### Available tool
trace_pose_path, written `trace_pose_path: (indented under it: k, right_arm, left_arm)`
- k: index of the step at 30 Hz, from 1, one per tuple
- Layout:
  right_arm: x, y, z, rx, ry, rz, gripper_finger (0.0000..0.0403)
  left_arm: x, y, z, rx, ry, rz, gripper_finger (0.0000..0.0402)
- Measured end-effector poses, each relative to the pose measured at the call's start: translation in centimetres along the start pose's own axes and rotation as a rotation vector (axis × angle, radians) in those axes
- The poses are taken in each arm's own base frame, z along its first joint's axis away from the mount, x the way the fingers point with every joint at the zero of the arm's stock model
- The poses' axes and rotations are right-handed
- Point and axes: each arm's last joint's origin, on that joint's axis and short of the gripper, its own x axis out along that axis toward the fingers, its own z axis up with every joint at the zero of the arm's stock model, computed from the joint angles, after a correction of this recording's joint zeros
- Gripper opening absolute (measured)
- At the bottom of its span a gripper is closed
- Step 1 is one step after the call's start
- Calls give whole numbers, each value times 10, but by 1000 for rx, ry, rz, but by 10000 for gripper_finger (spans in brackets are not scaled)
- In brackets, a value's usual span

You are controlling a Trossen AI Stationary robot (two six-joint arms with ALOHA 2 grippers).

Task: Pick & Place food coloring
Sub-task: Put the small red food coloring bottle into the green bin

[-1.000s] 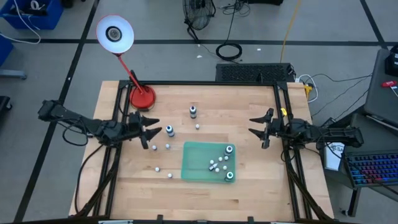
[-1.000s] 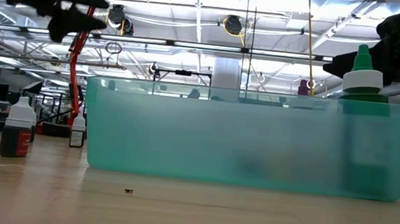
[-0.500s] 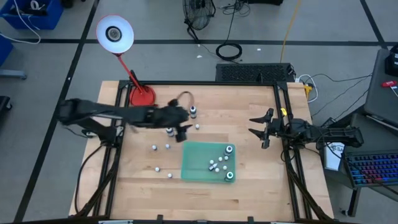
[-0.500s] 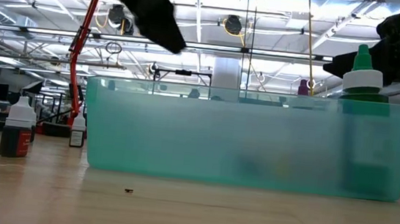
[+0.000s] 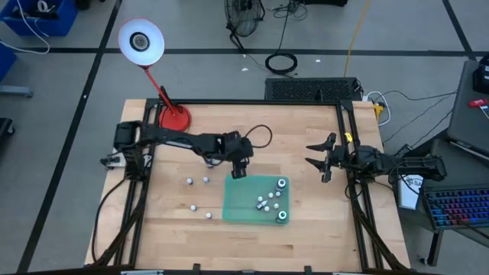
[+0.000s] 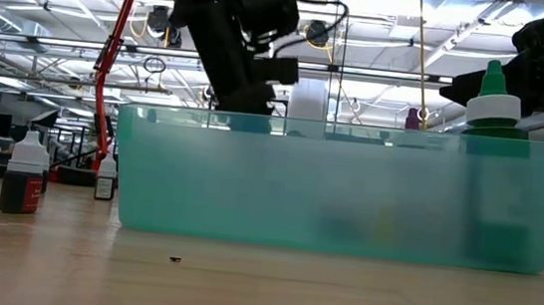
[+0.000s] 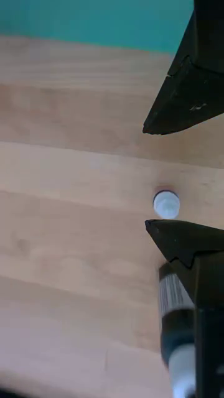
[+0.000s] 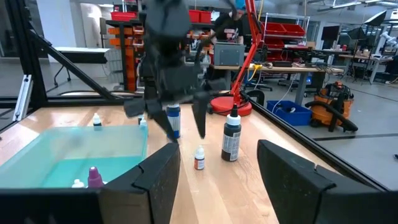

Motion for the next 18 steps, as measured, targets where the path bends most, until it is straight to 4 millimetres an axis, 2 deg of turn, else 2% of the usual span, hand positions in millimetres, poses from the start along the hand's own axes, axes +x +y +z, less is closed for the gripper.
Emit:
trace_pose_path:
  k: [9, 18]
  right_arm:
    - [0, 0, 0, 0, 0, 0, 204]
    - [0, 0, 0, 0, 0, 0, 205]
  left_arm:
    - [37, -6, -15, 14, 102, 50, 237]
    - [38, -6, -14, 21, 89, 51, 237]
